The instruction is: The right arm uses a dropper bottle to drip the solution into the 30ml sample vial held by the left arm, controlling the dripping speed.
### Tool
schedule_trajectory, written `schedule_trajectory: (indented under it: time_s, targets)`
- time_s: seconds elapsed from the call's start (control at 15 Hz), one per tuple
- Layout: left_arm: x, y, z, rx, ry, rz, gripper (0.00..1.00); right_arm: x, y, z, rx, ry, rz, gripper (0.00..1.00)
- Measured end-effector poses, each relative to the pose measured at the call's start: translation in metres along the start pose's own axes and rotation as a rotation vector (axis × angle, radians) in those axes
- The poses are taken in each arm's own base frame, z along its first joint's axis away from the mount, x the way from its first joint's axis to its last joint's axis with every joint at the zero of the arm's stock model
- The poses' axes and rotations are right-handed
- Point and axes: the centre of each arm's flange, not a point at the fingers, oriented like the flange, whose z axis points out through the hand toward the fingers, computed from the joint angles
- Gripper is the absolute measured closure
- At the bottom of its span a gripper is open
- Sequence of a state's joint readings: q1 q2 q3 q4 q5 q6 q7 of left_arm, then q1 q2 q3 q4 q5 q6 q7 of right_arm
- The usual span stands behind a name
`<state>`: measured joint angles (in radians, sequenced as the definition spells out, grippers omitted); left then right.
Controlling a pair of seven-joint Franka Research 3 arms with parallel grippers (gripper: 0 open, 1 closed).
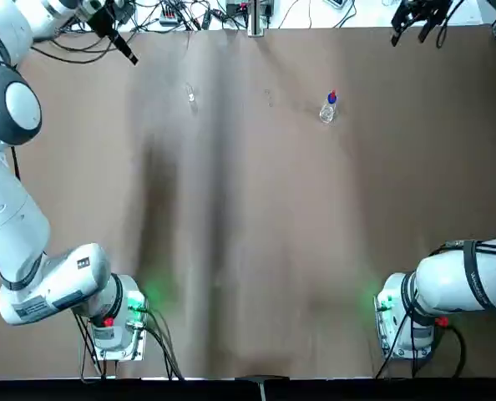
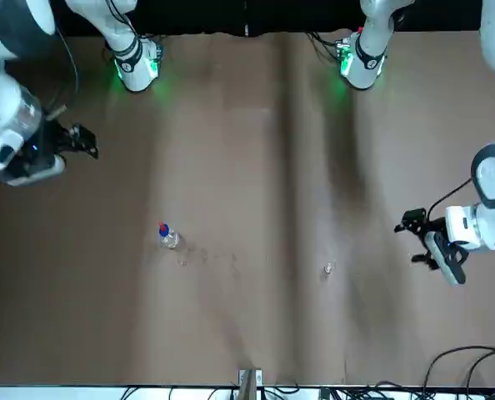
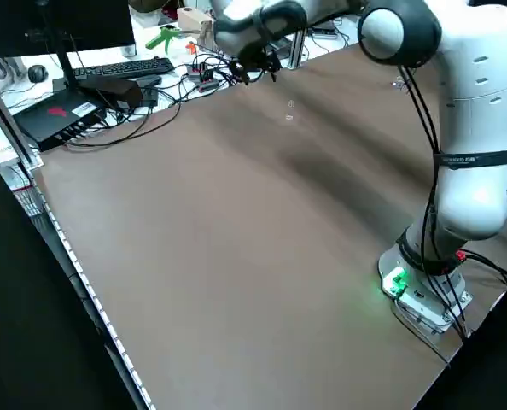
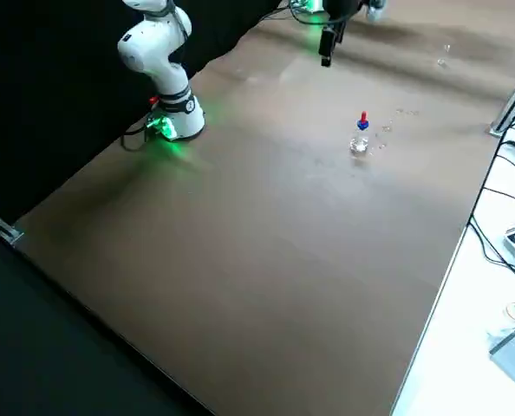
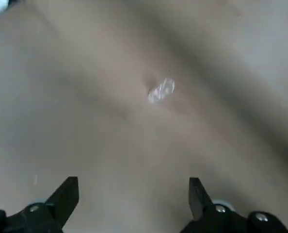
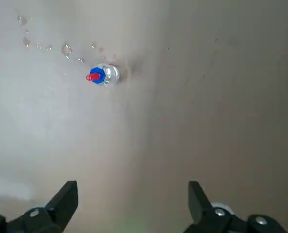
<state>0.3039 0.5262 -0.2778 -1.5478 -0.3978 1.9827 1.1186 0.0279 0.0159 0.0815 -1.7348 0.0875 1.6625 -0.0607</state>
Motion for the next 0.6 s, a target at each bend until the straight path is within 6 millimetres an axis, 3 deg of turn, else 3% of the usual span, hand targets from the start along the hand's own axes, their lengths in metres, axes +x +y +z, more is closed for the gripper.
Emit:
schedule_trajectory:
  time_s: [0.33, 0.6]
  targets:
    - [-0.006, -0.018, 0.073, -0.115, 0.232, 0.29, 0.0, 0.037, -0.032, 0.05, 0.012, 0.019, 0.063, 0.01]
    - [-0.016, -0.022, 0.136, -0.185, 0.333, 0.399, 0.01, 0.06, -0.057, 0.096, 0.013, 0.004, 0.076, 0.05]
